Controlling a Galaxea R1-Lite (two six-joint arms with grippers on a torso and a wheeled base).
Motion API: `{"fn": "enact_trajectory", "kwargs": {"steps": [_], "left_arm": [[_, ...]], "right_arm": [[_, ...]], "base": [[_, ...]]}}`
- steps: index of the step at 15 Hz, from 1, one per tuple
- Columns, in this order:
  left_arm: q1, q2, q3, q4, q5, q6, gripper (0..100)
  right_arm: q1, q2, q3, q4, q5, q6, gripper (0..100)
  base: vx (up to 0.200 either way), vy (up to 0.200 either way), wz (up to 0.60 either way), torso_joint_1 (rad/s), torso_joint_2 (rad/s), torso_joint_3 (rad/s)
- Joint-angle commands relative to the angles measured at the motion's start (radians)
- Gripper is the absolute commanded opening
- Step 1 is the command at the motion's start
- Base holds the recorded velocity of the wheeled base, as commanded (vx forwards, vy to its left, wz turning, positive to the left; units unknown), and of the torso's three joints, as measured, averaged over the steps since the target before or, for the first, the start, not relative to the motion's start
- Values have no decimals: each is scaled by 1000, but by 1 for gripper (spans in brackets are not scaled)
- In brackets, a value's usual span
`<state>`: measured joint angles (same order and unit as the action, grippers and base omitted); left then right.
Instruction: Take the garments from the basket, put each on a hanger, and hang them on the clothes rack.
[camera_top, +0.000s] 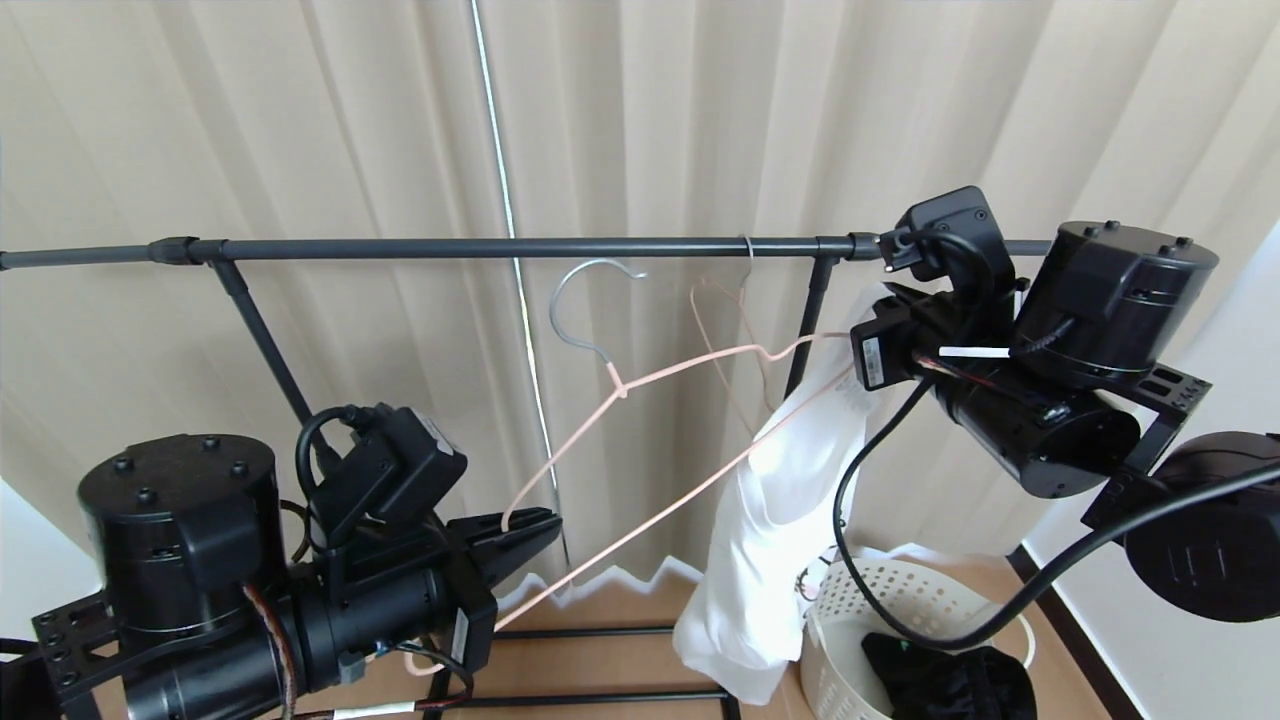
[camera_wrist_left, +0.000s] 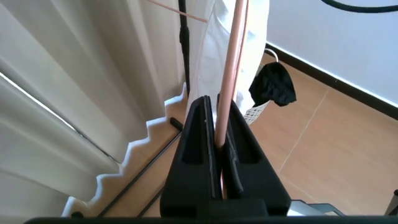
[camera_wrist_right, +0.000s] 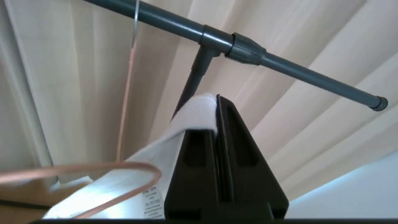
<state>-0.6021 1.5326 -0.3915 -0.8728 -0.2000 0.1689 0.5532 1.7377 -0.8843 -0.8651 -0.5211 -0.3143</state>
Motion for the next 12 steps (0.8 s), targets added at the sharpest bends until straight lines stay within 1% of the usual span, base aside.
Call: {"fn": "enact_trajectory", "kwargs": {"steps": [1, 3, 6, 11, 12], "left_arm": [[-1, 31, -10, -2, 1, -5, 0], [-7, 44, -18, -17, 21, -25, 0], [-5, 74, -30, -51, 70, -28, 0], [-13, 86, -46, -55, 71, -26, 0], [-13, 87, -47, -55, 71, -26, 0]], "right_arm": [[22, 2, 5, 0, -2, 0, 0], [42, 0, 18, 0, -5, 0, 0], [70, -9, 25, 0, -11, 0, 0], [143, -10, 42, -5, -36, -2, 0], [163, -4, 42, -5, -56, 0, 0]], "base": [[0, 0, 0, 0, 0, 0], [0, 0, 0, 0, 0, 0], [0, 0, 0, 0, 0, 0], [0, 0, 0, 0, 0, 0], [0, 0, 0, 0, 0, 0]]}}
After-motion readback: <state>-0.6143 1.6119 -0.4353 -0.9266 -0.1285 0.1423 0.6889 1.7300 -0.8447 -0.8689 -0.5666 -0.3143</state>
